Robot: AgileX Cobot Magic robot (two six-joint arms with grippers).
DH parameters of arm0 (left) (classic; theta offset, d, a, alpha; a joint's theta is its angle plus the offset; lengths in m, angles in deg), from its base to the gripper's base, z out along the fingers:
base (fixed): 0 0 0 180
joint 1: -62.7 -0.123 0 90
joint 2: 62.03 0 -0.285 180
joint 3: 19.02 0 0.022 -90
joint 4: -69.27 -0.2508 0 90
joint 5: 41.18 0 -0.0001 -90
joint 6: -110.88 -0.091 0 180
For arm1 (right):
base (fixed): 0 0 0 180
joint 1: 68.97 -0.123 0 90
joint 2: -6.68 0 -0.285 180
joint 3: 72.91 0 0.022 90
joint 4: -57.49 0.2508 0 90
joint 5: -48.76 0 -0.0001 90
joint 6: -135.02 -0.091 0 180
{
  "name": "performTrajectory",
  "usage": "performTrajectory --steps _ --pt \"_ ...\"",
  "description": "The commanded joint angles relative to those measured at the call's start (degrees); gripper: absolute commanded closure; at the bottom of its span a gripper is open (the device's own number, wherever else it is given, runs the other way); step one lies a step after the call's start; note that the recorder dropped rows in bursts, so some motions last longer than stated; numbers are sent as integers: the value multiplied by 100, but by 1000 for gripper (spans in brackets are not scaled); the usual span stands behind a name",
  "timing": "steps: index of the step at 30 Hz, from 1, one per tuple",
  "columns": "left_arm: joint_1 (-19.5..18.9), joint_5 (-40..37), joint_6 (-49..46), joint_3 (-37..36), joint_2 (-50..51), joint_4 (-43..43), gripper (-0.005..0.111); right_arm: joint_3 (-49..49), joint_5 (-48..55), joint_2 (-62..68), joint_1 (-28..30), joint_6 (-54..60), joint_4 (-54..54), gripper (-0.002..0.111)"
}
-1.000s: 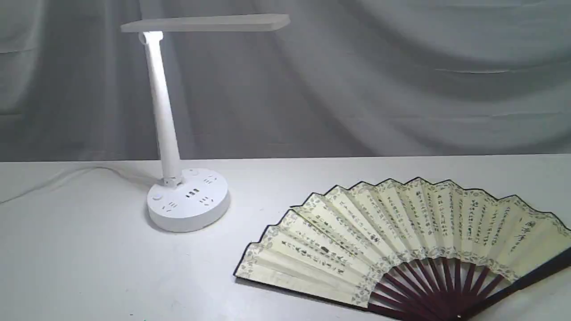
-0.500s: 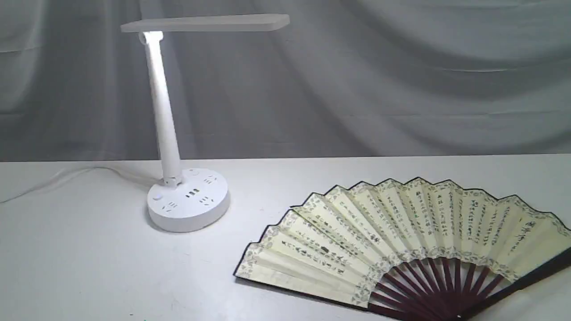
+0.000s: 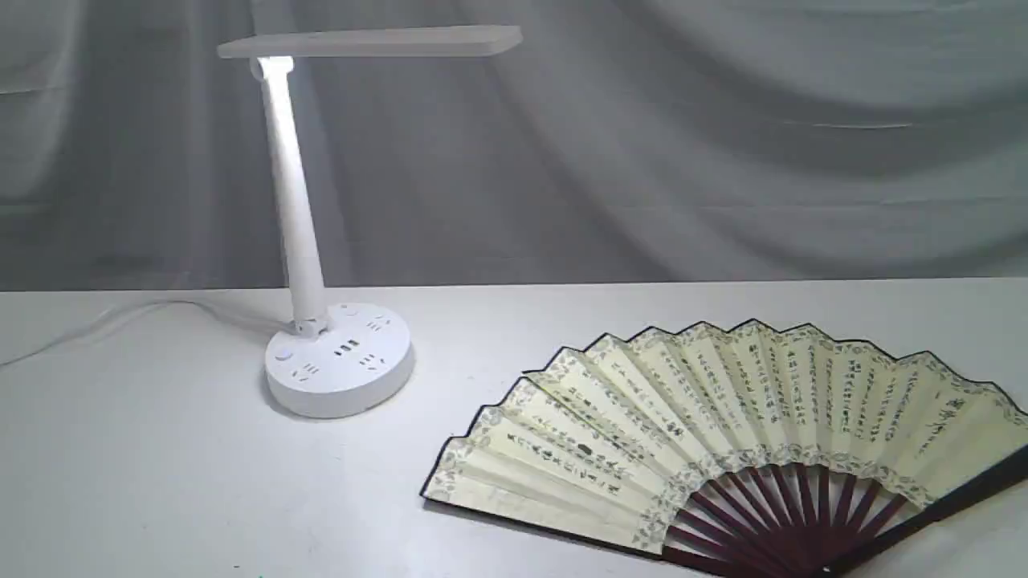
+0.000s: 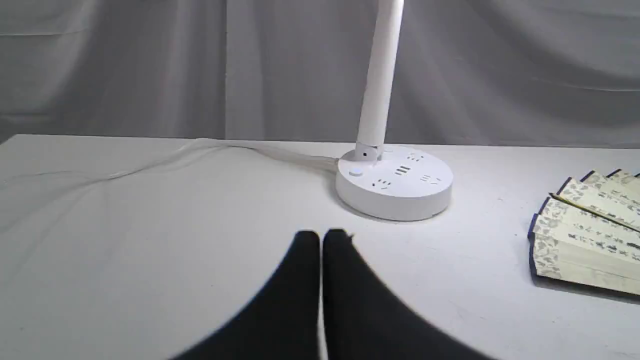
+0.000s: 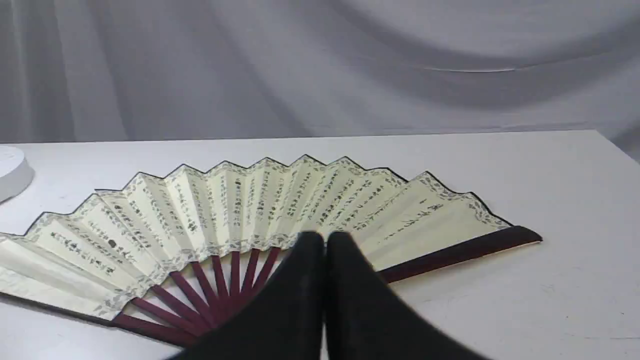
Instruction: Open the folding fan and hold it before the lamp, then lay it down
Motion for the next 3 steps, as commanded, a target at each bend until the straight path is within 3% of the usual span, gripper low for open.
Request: performTrajectory --steps 1,3 --pt "29 2 -11 -29 -17 0 107 -21 0 -29 -10 1 25 108" --pt "29 2 -11 -29 -17 0 107 -21 0 -29 -10 1 25 108"
